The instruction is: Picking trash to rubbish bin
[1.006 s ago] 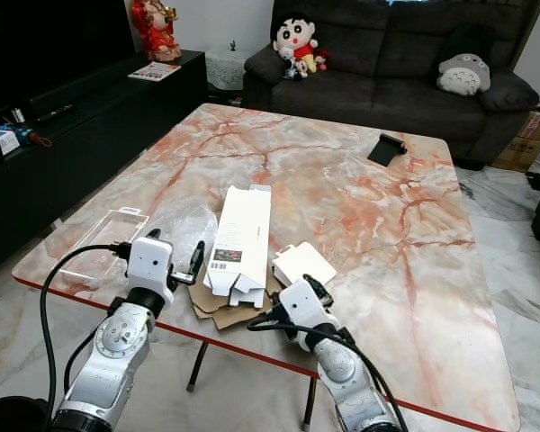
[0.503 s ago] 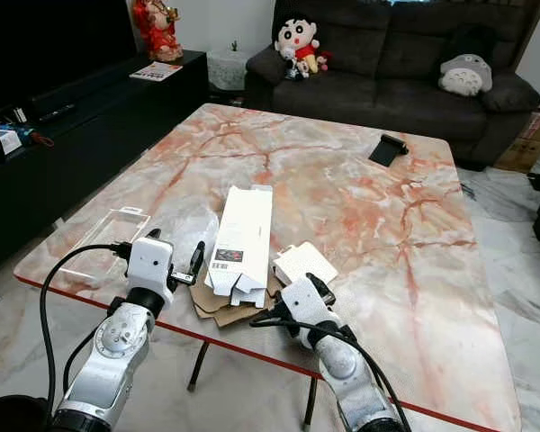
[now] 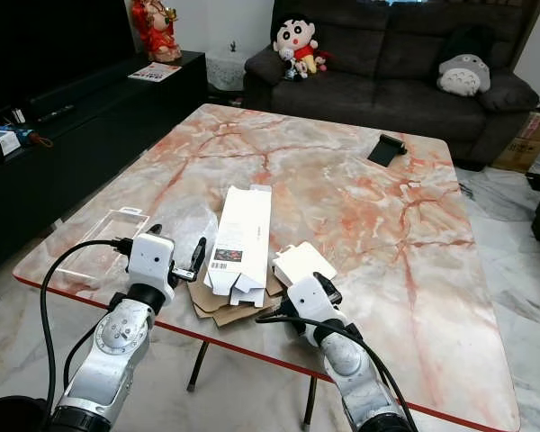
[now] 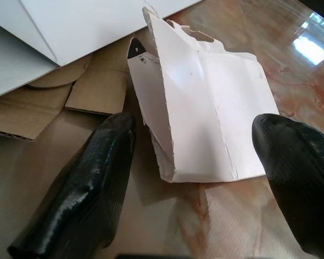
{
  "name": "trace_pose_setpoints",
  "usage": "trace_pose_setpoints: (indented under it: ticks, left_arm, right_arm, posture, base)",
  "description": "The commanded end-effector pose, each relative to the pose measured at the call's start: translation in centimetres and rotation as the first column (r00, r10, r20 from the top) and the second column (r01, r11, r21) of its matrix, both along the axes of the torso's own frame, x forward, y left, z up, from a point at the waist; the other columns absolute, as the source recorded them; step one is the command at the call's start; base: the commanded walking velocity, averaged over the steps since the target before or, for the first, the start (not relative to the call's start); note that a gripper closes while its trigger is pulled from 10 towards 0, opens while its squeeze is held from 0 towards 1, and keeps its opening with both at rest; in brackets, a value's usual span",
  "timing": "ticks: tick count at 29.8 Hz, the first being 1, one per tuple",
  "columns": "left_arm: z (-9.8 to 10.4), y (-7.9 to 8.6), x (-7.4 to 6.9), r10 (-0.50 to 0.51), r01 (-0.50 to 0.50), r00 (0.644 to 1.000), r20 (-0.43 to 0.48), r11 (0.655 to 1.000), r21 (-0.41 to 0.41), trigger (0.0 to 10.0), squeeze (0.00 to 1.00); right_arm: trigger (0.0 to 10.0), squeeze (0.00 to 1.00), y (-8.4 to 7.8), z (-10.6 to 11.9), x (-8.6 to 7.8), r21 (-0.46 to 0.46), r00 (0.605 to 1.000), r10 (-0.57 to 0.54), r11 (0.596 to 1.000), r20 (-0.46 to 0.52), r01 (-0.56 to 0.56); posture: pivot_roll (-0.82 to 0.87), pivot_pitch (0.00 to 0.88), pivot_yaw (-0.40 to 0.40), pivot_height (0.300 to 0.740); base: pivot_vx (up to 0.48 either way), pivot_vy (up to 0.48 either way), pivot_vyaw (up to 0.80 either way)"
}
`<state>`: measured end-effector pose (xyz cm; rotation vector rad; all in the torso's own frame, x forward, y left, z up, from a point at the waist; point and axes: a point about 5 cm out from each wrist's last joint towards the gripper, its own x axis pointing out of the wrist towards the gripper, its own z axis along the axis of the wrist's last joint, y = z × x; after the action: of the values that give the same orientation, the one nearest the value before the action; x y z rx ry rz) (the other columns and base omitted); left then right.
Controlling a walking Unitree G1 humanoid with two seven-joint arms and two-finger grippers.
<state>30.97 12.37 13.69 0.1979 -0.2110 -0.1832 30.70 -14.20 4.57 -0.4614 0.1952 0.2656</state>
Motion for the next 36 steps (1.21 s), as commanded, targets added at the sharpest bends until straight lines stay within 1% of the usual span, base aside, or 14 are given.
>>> trace_pose_setpoints:
  ticks: [1, 2, 3, 5, 8, 36]
  left_arm:
    - [0.57, -0.38, 0.12, -0.022, 0.021, 1.000, 0.014, 0.999, 0.024, 10.0, 0.00]
    - [0.58, -0.40, 0.13, -0.022, 0.022, 1.000, 0.014, 0.999, 0.024, 10.0, 0.00]
    - [0.59, -0.42, 0.14, -0.022, 0.022, 1.000, 0.014, 0.999, 0.024, 10.0, 0.00]
    - [0.64, -0.51, 0.16, -0.026, 0.026, 1.000, 0.015, 0.999, 0.027, 10.0, 0.00]
    - [0.69, -0.63, 0.18, -0.036, 0.035, 0.999, 0.017, 0.999, 0.038, 10.0, 0.00]
    - [0.67, -0.76, 0.18, -0.044, 0.043, 0.999, 0.014, 0.998, 0.043, 10.0, 0.00]
  right_arm:
    - [10.0, 0.00, -0.61, -0.05, 0.19, -0.019, 1.000, -0.029, 0.999, -0.006, 0.029]
    - [8.3, 0.00, -0.66, -0.04, 0.20, -0.019, 1.000, -0.030, 0.999, -0.005, 0.030]
    - [4.1, 0.00, -0.68, -0.04, 0.20, -0.019, 1.000, -0.030, 0.999, -0.004, 0.030]
    - [0.0, 0.00, -0.79, -0.03, 0.23, -0.021, 0.999, -0.035, 0.999, -0.002, 0.035]
    - [0.0, 0.00, -0.78, -0.06, 0.26, -0.023, 0.999, -0.035, 0.999, -0.002, 0.035]
    - [0.0, 0.00, -0.45, 0.00, 0.29, -0.010, 1.000, -0.024, 1.000, 0.005, 0.024]
  posture:
    - [0.16, 0.019, -0.035, 0.740]
    - [0.16, 0.019, -0.035, 0.740]
    - [0.16, 0.019, -0.035, 0.740]
    - [0.16, 0.013, -0.033, 0.740]
    - [0.16, 0.013, -0.033, 0.740]
    - [0.16, 0.012, -0.033, 0.740]
  base:
    - [0.000, 0.000, 0.00]
    - [0.000, 0.000, 0.00]
    - [0.000, 0.000, 0.00]
    - [0.000, 0.000, 0.00]
    - [0.000, 0.000, 0.00]
    - [0.000, 0.000, 0.00]
